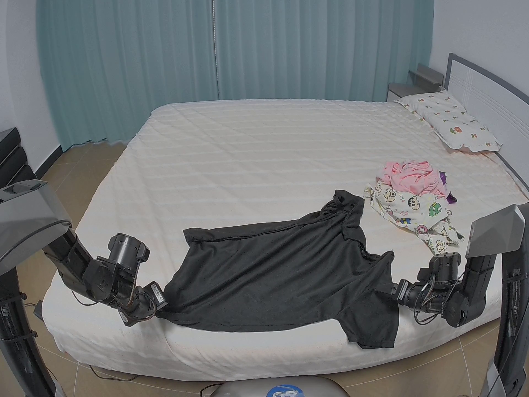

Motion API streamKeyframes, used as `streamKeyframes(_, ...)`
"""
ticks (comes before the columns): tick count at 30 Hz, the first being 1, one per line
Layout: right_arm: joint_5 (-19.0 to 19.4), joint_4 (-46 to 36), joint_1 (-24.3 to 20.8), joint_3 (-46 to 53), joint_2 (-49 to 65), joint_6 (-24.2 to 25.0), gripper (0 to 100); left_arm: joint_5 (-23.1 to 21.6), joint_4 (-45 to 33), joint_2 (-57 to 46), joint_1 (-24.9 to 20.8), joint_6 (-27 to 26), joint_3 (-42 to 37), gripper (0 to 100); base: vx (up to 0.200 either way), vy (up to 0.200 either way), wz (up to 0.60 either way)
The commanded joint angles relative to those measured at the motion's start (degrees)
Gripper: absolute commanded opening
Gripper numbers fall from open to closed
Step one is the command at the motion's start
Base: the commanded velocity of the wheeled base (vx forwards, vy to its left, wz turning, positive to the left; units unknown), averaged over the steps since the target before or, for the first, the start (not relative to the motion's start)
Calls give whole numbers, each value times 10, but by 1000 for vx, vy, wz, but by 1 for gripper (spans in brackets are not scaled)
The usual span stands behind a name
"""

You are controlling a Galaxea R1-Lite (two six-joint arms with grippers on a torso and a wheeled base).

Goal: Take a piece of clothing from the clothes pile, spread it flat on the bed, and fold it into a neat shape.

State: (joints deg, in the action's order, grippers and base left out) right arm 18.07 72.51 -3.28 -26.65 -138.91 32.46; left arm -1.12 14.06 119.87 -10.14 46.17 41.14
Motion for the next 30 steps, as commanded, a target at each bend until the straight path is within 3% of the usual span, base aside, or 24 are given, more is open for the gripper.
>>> streamKeyframes(1,0,-3,0,6,0,-3,0,0,-2,0,1,-1,-2,0,0,0,0)
streamKeyframes(14,3,-8,71,91,52,-84,0,15,-32,-7,-4,-66,-39,0,0,0,0)
streamKeyframes(19,3,-31,81,121,79,-125,0,36,-99,-7,-6,-114,-40,0,0,0,0)
streamKeyframes(24,3,-33,82,134,76,-159,0,37,-111,-3,-7,-119,-41,0,0,0,0)
streamKeyframes(30,3,-29,75,133,65,-159,0,38,-104,5,-10,-114,-33,0,0,0,0)
